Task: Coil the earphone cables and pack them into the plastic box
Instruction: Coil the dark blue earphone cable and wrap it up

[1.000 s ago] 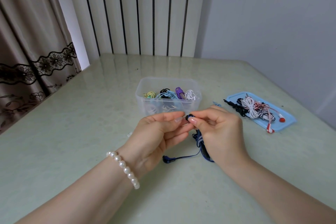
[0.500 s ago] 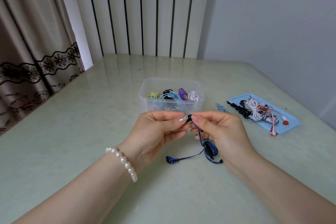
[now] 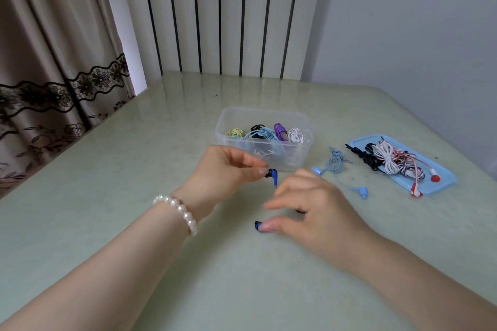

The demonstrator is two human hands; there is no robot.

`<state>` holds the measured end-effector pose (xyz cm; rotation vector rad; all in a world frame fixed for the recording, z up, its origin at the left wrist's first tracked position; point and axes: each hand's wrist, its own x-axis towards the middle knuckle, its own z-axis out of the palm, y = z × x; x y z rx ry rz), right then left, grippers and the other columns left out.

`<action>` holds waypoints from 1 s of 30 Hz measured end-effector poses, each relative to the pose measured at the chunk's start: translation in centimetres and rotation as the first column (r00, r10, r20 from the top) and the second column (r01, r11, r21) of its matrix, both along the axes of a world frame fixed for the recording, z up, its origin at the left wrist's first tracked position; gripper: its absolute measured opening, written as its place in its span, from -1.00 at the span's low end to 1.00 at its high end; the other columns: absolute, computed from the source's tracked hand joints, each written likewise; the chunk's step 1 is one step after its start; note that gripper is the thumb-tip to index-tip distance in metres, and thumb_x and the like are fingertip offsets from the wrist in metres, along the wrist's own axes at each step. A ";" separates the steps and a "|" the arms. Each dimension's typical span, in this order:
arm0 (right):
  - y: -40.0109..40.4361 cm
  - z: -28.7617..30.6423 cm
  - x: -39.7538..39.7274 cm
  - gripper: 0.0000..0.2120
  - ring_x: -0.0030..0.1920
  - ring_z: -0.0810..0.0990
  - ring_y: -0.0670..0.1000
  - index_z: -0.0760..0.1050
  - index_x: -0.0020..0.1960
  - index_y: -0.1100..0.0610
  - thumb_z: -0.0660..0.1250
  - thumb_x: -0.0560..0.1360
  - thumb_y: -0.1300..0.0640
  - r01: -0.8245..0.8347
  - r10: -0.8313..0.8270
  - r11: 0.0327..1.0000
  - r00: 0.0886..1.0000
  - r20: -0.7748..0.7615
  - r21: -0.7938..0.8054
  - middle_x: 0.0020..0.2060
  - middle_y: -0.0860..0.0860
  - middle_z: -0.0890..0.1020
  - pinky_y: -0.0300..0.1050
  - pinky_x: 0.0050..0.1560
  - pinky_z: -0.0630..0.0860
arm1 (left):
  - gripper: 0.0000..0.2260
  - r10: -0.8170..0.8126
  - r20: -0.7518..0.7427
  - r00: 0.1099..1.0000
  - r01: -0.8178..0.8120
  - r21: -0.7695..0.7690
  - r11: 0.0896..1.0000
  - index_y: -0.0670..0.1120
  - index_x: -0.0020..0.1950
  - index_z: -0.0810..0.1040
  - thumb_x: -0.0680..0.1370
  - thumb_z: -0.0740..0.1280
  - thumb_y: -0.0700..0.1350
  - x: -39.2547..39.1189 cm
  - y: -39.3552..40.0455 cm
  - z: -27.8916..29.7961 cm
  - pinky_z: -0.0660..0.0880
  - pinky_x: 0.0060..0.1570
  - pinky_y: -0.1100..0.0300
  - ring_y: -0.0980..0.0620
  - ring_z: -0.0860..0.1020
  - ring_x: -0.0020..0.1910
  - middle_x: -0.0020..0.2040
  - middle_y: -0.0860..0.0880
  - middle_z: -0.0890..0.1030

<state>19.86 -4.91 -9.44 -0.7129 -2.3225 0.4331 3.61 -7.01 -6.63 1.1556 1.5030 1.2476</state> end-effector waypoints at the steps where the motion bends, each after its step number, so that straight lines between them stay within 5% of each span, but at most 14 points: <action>1: 0.0 -0.5 -0.2 -0.69 -0.19 0.38 -0.14 0.65 -0.20 0.05 0.36 0.26 -0.16 -0.031 0.030 1.000 0.994 0.104 0.005 -0.31 -0.12 0.55 -0.34 -0.15 0.35 | -0.97 0.004 -0.066 0.998 -0.003 0.005 1.000 -0.24 -0.16 0.62 0.42 0.42 -0.31 -0.1 0.0 -0.1 0.29 -0.56 0.49 0.29 0.40 -0.63 -0.46 0.04 0.56; 8: 0.2 -1.3 -0.7 -0.78 -0.19 0.34 -0.12 0.64 -0.17 0.03 0.26 0.40 -0.05 -0.044 0.038 0.999 0.979 0.202 0.025 -0.31 -0.10 0.54 -0.17 -0.13 0.38 | -0.94 -0.018 -0.356 0.934 0.030 0.027 0.999 -0.07 -0.26 0.64 0.42 0.45 -0.17 -1.0 1.1 -1.8 0.31 -0.51 0.44 0.31 0.40 -0.58 -0.43 0.11 0.56; 11: 0.0 -0.8 -0.7 -0.80 -0.17 0.43 -0.12 0.62 -0.14 0.04 0.26 0.43 -0.02 -0.014 0.021 0.995 0.997 0.070 -0.103 -0.30 -0.17 0.55 -0.23 -0.07 0.38 | -0.98 -0.022 -0.399 0.916 0.026 0.004 1.000 -0.08 -0.17 0.66 0.44 0.43 -0.15 -1.8 1.4 -1.7 0.37 -0.51 0.39 0.26 0.46 -0.53 -0.36 0.07 0.60; 14: 0.1 0.0 -0.4 -0.92 -0.29 0.48 -0.19 0.62 -0.17 0.02 0.36 0.46 0.15 0.021 -0.065 0.948 0.990 -0.127 -0.319 -0.33 -0.22 0.60 -0.42 -0.23 0.34 | -0.96 0.070 -0.390 0.918 -0.059 0.041 0.997 -0.10 -0.13 0.67 0.43 0.44 -0.19 -4.1 1.2 -0.3 0.38 -0.43 0.49 0.25 0.51 -0.41 -0.29 0.04 0.63; 16: 0.4 0.3 0.0 -0.84 -0.41 0.46 -0.09 0.59 -0.19 -0.02 0.34 0.46 0.23 0.018 -0.117 0.907 0.971 -0.211 -0.420 -0.30 -0.20 0.66 -0.36 -0.31 0.37 | -0.94 0.064 -0.405 0.912 -0.060 0.022 0.998 -0.11 -0.19 0.66 0.39 0.47 -0.24 -5.7 0.8 0.8 0.31 -0.49 0.52 0.32 0.45 -0.52 -0.36 0.05 0.60; 19: 0.7 0.6 0.4 -0.80 -0.23 0.58 0.03 0.58 -0.20 -0.03 0.32 0.46 0.26 0.000 -0.160 0.875 0.944 -0.289 -0.485 -0.28 -0.09 0.69 -0.28 -0.15 0.45 | -0.86 -0.070 -0.512 0.856 0.017 -0.107 0.994 -0.04 -0.31 0.63 0.34 0.49 -0.27 -6.8 0.2 1.4 0.35 -0.41 0.47 0.29 0.48 -0.49 -0.42 0.09 0.61; 24: 0.7 0.8 0.4 -0.78 -0.20 0.62 -0.05 0.58 -0.21 -0.03 0.32 0.46 0.28 -0.005 -0.171 0.860 0.940 -0.297 -0.511 -0.31 -0.07 0.69 -0.30 -0.11 0.47 | -0.91 -0.119 -0.670 0.732 0.013 -0.161 0.987 0.01 -0.27 0.65 0.36 0.49 -0.18 -6.2 0.5 0.6 0.39 -0.31 0.35 0.20 0.52 -0.35 -0.37 0.13 0.60; 30: 0.6 0.7 0.4 -0.79 -0.22 0.62 -0.13 0.59 -0.19 -0.04 0.33 0.46 0.26 0.023 -0.174 0.865 0.950 -0.258 -0.501 -0.28 -0.06 0.69 -0.39 -0.15 0.46 | -0.94 -0.158 -0.723 0.672 0.013 -0.202 0.979 -0.02 -0.24 0.67 0.35 0.50 -0.16 -5.8 0.5 0.0 0.37 -0.45 0.47 0.19 0.52 -0.36 -0.36 0.11 0.60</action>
